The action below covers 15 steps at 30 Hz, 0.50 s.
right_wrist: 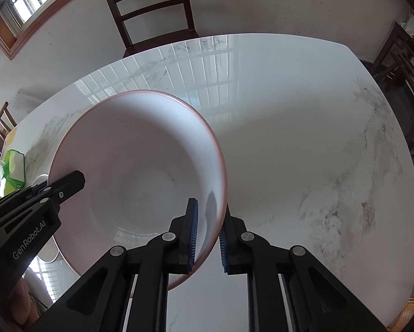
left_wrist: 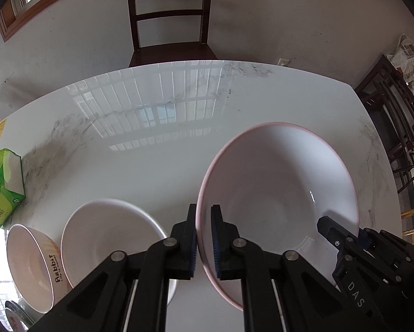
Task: Organize plates and bowls
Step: 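Lift the pink bowl and carry it beside the plate stack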
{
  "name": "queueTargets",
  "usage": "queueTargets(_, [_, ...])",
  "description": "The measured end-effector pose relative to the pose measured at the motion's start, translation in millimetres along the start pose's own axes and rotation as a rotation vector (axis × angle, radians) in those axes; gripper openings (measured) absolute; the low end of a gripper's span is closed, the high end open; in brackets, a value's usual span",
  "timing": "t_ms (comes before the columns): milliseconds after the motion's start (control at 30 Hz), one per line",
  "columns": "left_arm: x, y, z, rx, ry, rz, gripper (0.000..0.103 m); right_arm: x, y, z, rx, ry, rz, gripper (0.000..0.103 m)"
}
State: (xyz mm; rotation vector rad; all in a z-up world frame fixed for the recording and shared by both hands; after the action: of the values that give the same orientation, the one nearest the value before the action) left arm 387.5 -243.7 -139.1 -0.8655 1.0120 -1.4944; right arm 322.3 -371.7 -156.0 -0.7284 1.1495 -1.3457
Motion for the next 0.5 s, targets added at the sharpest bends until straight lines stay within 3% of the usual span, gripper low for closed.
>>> queueTargets(267, [-7,-42,-28,0.035,-0.006,-0.006,0.009,-5,-34,-24,0.031,-0.011,-0.002,0.014])
queueTargets(500, [-35,-78,-68,0.047,-0.032,0.006,0.009,-29,-61,-52,0.043,-0.047,0.011,0.014])
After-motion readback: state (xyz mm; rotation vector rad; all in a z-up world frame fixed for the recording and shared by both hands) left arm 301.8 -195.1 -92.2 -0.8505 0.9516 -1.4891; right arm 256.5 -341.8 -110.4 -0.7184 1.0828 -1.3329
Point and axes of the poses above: each gripper's, at about its wrist camera, not at the fingertips, and y roughly the way its jaws point, x to its right, z to its top, the point moved 9 cm from there along y, roughly the way its jaws point, and after that the axes turned 7 degrees about z, right-handed, at the moved point
